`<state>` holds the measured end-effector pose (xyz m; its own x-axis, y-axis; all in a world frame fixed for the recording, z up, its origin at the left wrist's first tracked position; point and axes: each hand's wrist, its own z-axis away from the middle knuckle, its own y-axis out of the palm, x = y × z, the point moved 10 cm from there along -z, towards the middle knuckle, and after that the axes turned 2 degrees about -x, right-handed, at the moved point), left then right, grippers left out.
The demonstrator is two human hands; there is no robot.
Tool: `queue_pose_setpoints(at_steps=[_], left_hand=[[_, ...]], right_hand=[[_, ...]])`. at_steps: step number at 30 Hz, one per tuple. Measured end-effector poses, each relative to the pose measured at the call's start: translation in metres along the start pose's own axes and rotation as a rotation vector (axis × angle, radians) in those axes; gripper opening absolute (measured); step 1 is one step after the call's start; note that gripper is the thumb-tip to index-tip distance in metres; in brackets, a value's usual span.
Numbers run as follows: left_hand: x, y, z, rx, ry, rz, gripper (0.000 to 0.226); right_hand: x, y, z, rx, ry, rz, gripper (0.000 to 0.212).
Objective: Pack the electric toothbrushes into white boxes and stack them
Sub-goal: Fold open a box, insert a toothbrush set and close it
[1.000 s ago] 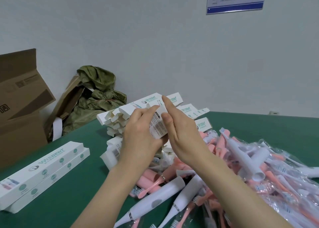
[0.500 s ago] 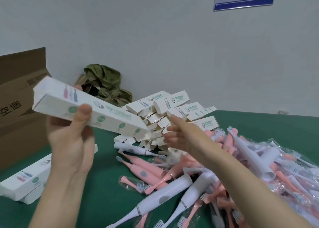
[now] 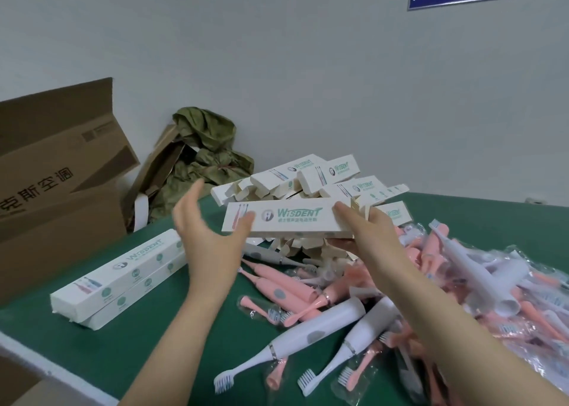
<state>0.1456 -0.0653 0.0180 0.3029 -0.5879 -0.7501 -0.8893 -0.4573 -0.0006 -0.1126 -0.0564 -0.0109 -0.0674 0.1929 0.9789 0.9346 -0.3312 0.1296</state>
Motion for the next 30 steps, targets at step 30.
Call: queue_pose_setpoints(at_steps=[30], left_hand=[[-0.073, 0.076, 0.025, 0.552, 0.388, -0.084, 0.022]], right_hand=[[0.034, 0.022, 0.016, 0.101, -0.196, 0.115, 0.020]])
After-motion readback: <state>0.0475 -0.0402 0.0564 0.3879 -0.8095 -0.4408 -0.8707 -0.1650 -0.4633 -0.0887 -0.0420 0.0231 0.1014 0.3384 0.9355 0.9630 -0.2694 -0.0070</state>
